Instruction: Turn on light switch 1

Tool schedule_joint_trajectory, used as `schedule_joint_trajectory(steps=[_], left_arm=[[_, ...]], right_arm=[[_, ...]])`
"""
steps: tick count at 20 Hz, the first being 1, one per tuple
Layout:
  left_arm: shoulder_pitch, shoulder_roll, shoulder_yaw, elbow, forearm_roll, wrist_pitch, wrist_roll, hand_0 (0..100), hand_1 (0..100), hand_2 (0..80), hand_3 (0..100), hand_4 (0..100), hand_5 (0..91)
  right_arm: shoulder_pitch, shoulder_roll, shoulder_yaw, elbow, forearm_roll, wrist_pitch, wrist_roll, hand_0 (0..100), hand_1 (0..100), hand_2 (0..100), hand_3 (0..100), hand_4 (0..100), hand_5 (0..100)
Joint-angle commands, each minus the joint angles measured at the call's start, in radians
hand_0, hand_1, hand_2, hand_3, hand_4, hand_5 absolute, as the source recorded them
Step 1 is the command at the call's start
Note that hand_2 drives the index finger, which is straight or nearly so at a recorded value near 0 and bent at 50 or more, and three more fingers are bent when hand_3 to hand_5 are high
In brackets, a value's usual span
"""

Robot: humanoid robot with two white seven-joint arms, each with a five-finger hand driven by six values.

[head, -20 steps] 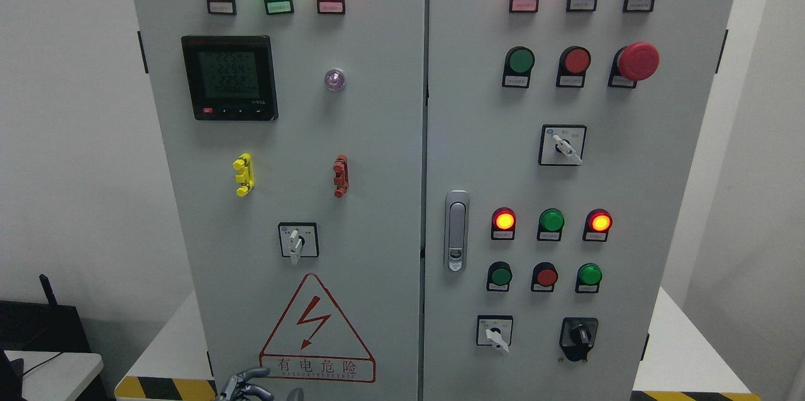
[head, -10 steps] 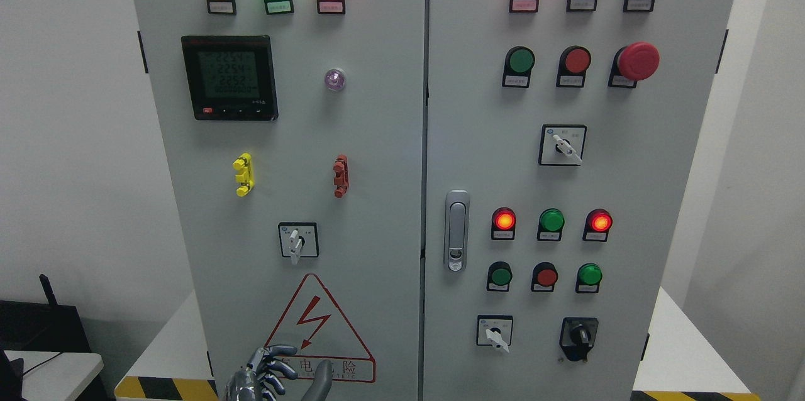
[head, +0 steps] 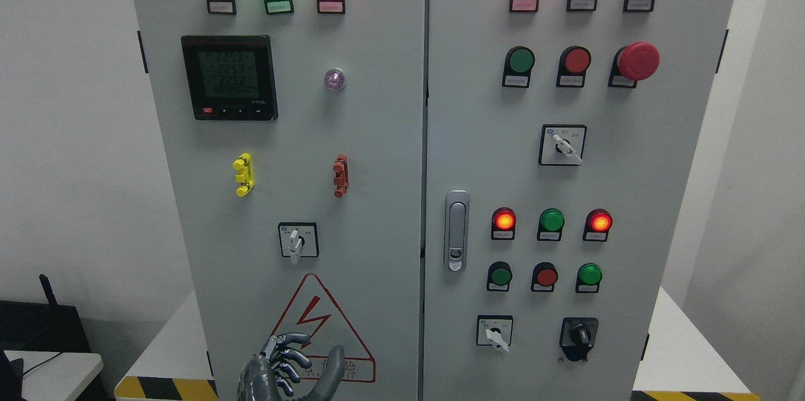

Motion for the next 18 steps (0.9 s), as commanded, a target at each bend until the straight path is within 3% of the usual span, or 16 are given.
schedule_joint_trajectory(steps=[1, 18], left_arm=[[-0.026, -0.009, -0.026, -0.019, 0.034, 0.027, 0.002, 4, 55, 45.2, 75, 86, 85.1], [-0.146, -0.015, 0.073, -0.017, 0.036, 0.123, 0.006, 3, 52, 42.4, 73, 85, 84.6]], right_arm=[[0.0, 0.0, 0.02, -0.001, -0.026, 0.0, -0.001, 12, 39, 0, 0, 0, 0], [0.0, 0.0, 0.02, 0.001, -0.026, 0.0, -0.001, 12, 39, 0, 0, 0, 0]])
